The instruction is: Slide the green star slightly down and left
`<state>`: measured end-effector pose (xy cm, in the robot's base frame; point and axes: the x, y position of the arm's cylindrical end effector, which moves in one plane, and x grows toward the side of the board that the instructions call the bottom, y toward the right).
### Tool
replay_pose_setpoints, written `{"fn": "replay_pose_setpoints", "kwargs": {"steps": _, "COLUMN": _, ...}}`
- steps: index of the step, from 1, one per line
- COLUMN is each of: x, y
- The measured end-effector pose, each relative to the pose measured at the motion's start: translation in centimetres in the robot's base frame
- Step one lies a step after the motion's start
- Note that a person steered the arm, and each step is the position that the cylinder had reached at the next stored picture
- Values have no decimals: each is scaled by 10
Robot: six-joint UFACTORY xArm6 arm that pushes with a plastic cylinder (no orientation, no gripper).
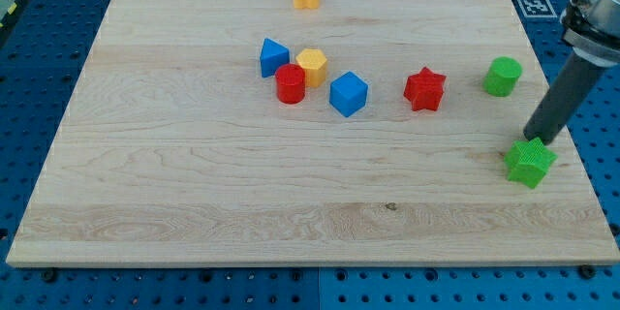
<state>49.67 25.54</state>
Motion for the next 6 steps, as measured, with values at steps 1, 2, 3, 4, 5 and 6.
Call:
{"fn": "replay_pose_setpoints", "kwargs": {"steps": 1, "x": 23, "y": -4}}
{"fn": "replay_pose_setpoints", "kwargs": {"steps": 2, "x": 36, "y": -4}}
{"fn": "replay_pose_setpoints", "kwargs": {"steps": 3, "x": 48, "y": -4}}
{"fn": "replay_pose_setpoints", "kwargs": {"steps": 4, "x": 38, "y": -2}}
{"fn": "replay_pose_setpoints", "kwargs": {"steps": 5, "x": 10, "y": -2}}
{"fn": "replay_pose_setpoints", "kwargs": {"steps": 6, "x": 7, "y": -4}}
